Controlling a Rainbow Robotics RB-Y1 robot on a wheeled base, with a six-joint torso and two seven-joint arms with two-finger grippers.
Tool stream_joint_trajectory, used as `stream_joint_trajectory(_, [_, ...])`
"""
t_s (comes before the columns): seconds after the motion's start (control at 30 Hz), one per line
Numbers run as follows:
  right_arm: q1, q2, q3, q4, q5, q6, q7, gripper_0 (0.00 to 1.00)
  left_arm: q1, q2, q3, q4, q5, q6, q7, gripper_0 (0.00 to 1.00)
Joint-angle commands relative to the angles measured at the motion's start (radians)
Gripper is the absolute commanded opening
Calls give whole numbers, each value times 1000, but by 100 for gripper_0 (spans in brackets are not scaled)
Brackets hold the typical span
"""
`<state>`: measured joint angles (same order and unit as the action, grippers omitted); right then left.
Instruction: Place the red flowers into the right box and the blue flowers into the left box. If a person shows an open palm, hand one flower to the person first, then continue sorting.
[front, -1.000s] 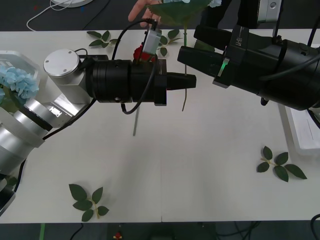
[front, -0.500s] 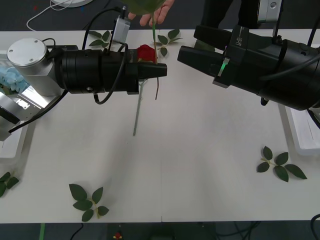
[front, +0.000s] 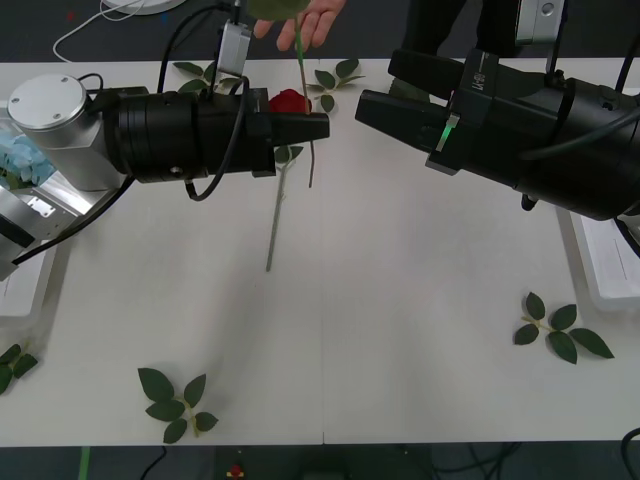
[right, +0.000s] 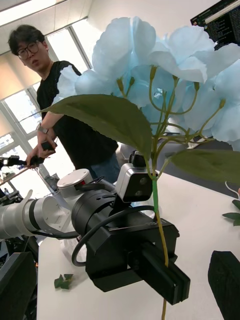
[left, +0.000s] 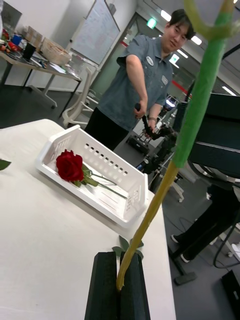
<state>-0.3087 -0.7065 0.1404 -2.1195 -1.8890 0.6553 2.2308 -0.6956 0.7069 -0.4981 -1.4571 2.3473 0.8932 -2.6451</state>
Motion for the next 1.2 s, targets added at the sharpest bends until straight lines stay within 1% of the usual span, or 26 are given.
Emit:
stream_joint_trajectory(0.03, [7,6,4,-36,-13,-13,18,100,-18,62,41,-36,36,-63,-60,0])
stream_joint_trajectory(0.2, [7,6,4,-36,-13,-16,17,100,-39,115,49,-39,63,-152,-60,0])
stream_joint_trajectory(0.4, [7,6,4,-36,-13,-19,13,100,-55,226,47,-37,63,-241,-60,0])
stream_joint_trajectory(0.53, [7,4,4,-36,-13,-28,10,100,-91,278,-2,-36,86,-304,-60,0])
stream_joint_trajectory(0.6, [7,4,4,-36,-13,-28,7,100,-124,302,-50,-36,119,-379,-60,0])
stream_joint_trajectory(0.73, [7,1,4,-36,-15,-32,4,100,-165,309,-108,-36,156,-516,-60,0])
stream_joint_trajectory(0.9, [7,1,4,-36,-13,-34,4,100,-246,309,-228,-36,222,-718,-60,0])
stream_joint_trajectory(0.93, [7,-1,4,-36,-13,-34,4,100,-252,309,-235,-34,228,-729,-60,0])
stream_joint_trajectory(1.03, [8,1,4,-36,-15,-36,7,100,-311,309,-320,-34,299,-838,-60,0])
stream_joint_trajectory(1.1, [7,-1,4,-36,-13,-36,7,100,-338,309,-355,-31,329,-884,-60,0])
stream_joint_trajectory(1.2, [7,-1,4,-36,-13,-36,7,100,-369,304,-393,-25,354,-922,-60,0])
